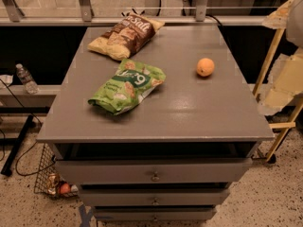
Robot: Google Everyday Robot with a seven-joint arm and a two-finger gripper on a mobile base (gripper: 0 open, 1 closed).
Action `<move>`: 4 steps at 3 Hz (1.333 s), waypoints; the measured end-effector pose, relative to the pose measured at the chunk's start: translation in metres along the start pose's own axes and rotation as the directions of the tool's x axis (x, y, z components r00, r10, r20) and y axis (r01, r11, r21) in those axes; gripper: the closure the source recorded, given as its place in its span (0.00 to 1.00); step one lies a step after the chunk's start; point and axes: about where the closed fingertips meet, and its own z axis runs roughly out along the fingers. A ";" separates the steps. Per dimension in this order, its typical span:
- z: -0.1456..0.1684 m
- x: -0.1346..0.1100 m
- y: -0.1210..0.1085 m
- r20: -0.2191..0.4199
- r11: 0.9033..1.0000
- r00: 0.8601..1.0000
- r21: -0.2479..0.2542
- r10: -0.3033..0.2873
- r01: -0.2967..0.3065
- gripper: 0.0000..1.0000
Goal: Pick orange
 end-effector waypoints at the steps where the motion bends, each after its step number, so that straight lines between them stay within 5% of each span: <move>1: 0.000 0.000 0.000 0.000 1.000 1.000 0.000 0.000 0.000 0.00; 2: 0.019 0.006 -0.018 0.084 1.000 0.996 0.010 0.012 -0.013 0.00; 3: 0.065 0.020 -0.068 0.255 0.996 0.964 0.010 0.080 -0.086 0.00; 4: 0.120 0.029 -0.117 0.380 0.980 0.904 -0.042 0.197 -0.196 0.00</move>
Offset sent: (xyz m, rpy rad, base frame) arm 0.0957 -0.0365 -0.0476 0.3212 -0.1088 0.0731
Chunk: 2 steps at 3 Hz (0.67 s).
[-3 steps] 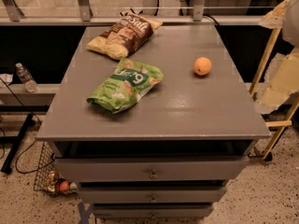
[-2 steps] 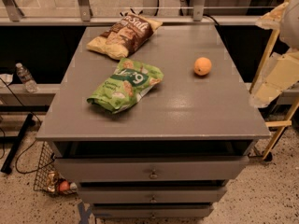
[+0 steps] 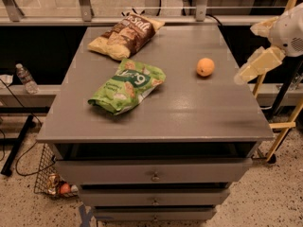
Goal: Pick orange
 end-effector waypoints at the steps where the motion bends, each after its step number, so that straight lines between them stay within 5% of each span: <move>1: 0.049 0.003 -0.015 0.022 0.996 0.998 -0.067 0.059 -0.058 0.00; 2: 0.087 0.002 -0.015 0.016 0.988 0.996 -0.130 0.083 -0.080 0.00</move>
Offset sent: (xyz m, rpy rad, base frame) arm 0.0762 0.0531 -0.0889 0.1045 0.1971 0.0483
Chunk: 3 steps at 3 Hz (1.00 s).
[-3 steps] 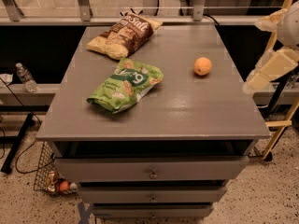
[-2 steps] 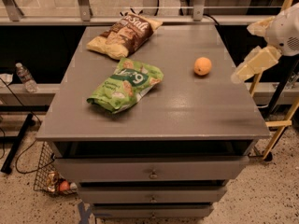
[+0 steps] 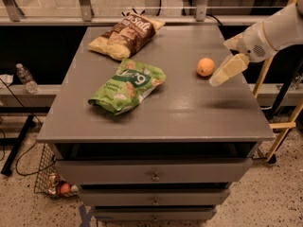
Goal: Pick orange
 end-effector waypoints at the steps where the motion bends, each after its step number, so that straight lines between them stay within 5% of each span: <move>1: 0.026 0.002 -0.001 -0.014 0.999 1.000 -0.034 0.018 -0.018 0.00; 2: 0.046 0.002 -0.001 -0.016 0.998 1.000 -0.056 0.021 -0.021 0.00; 3: 0.062 -0.002 -0.001 0.004 0.997 1.000 -0.072 0.009 -0.009 0.17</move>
Offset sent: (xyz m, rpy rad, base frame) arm 0.0272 0.0307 -0.0473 0.0119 0.0706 0.0272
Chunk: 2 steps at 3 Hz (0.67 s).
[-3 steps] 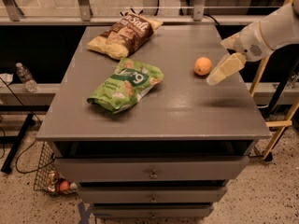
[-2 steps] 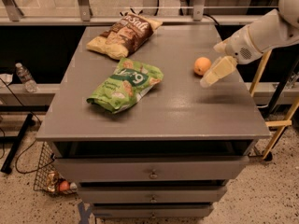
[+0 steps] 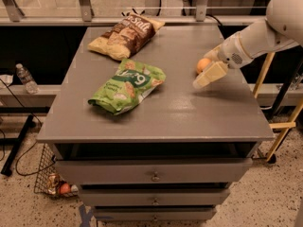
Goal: Pick orange
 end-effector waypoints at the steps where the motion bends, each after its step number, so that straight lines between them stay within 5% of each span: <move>1: 0.013 -0.007 -0.004 0.040 1.000 0.999 -0.015 -0.013 0.013 0.43; 2: 0.011 -0.016 -0.007 0.091 0.999 0.995 -0.010 -0.034 0.035 0.65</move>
Offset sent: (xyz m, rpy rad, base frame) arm 0.0179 0.0144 0.0188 0.1207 -0.0993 0.0547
